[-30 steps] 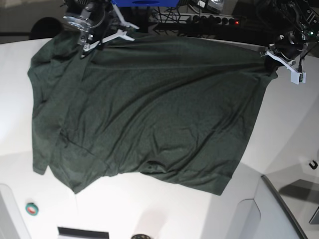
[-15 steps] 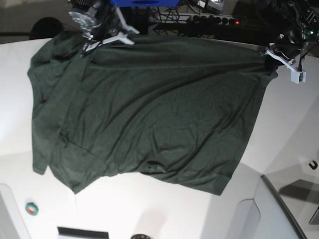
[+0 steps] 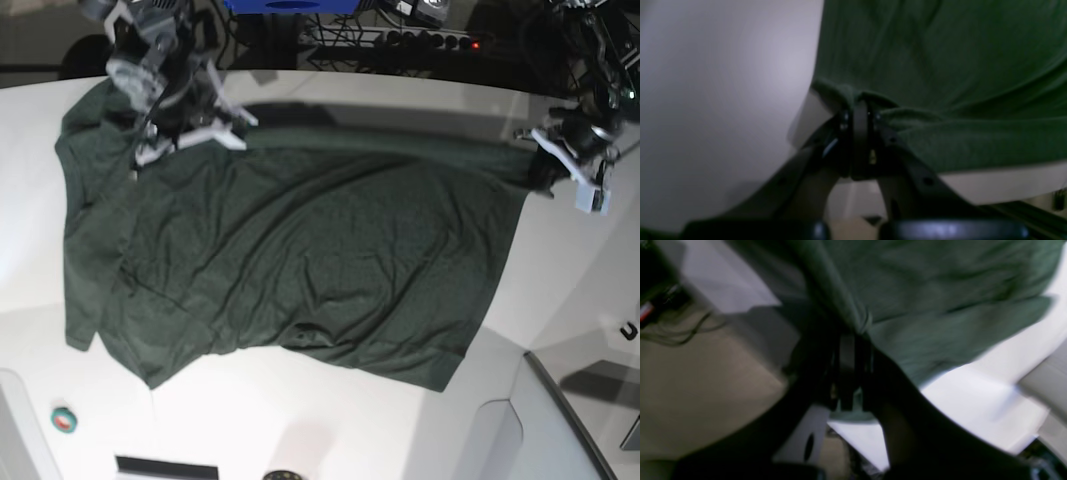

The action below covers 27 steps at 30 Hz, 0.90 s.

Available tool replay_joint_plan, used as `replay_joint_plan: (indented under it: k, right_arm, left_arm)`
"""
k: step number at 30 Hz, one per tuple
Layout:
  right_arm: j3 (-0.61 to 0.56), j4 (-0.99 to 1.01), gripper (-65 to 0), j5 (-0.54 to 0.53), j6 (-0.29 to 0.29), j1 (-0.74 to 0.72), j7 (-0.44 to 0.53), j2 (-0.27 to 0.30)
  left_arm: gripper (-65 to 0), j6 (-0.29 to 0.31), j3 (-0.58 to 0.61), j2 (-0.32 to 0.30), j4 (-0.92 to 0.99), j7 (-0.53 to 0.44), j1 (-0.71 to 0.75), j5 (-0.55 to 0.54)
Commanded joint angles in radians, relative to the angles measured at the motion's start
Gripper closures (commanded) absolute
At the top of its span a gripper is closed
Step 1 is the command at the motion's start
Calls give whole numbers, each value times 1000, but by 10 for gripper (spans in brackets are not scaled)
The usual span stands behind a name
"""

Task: Layout the t-shirt on the table in an organized manner, then fold the t-shirt properly
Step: 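Lift the shirt high with both grippers holding its edge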

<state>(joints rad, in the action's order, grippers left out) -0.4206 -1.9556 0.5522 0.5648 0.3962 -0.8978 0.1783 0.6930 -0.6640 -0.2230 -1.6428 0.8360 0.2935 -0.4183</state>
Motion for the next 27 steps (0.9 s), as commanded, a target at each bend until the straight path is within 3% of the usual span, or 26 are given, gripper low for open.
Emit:
replay_joint_plan:
  k: [1, 6, 13, 16, 22, 27]
  right_arm:
    - [1, -23, -3, 7, 28, -23, -22, 0]
    - [6, -20, -3, 7, 133, -155, -63, 0]
    - [4, -21, -3, 7, 133, -423, -182, 37]
    - [6, -21, -3, 7, 133, -533, -214, 46]
    - [-1, -6, -3, 7, 133, -733, -209, 77]
    - [-1, 46, -3, 7, 133, -899, -208, 83]
  left_arm:
    - [0, 4, 5, -29, -41, 13, -20, 0]
    - [0, -83, 71, -79, -67, 128, -147, 0]
    - [0, -178, 212, -151, -73, 260, -365, 0]
    - [0, -189, 237, -168, -72, 309, -477, 0]
    - [0, -195, 301, -194, -52, 372, -719, 0]
    - [0, -255, 306, -189, 54, 368, -884, 0]
